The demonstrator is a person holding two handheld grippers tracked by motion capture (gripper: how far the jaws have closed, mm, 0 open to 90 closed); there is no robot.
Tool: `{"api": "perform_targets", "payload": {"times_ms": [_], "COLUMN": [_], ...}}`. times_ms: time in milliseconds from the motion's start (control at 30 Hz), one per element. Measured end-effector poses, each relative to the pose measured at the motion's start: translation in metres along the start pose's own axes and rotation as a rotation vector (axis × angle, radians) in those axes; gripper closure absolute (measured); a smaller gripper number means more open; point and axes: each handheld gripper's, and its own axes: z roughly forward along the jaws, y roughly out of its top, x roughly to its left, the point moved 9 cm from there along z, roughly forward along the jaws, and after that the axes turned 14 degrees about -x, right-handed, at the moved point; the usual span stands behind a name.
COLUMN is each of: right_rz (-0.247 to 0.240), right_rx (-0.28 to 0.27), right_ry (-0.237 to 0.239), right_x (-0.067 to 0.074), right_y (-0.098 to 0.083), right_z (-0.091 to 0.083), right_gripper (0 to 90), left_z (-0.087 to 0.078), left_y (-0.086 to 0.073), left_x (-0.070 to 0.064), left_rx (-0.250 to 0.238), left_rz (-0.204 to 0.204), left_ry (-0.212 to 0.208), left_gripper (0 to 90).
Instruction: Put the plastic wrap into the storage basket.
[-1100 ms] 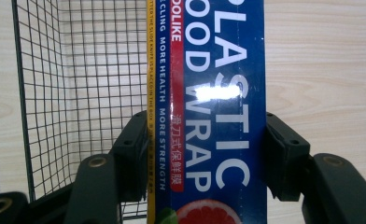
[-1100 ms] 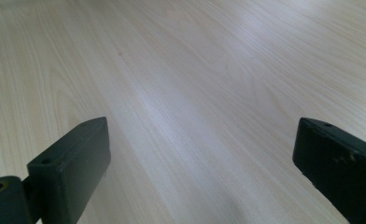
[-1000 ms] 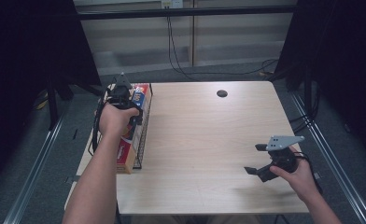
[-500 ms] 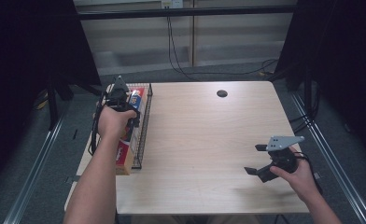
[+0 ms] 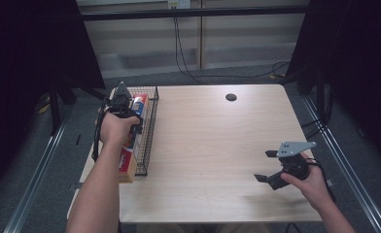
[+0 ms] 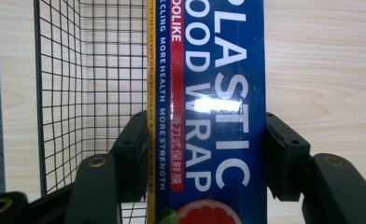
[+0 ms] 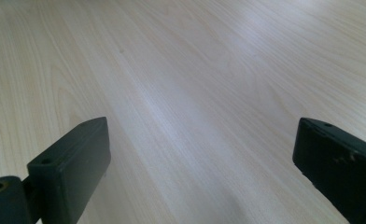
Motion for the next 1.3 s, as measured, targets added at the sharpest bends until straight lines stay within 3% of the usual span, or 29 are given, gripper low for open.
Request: {"api": "perform_targets", "payload": {"times_ms": [333,1300], "right_rz": [0.001,-0.002], "right_rx": [0.001,0.001], "right_ry": [0.0,-0.001], "right_x": [0.0,0.0], "right_y": [0.0,-0.001], "right_z": [0.0,0.0], "right_gripper": [3.8,3.9], "left_z": [0.01,0.019], "left_y": [-0.003,-0.005], "left_x": [0.008,0.023], "left_rx": [0.005,0.019], "left_rz": [-0.02,-0.018], "left_ry": [0.01,0.024], "left_gripper": [43.1,42.9]}}
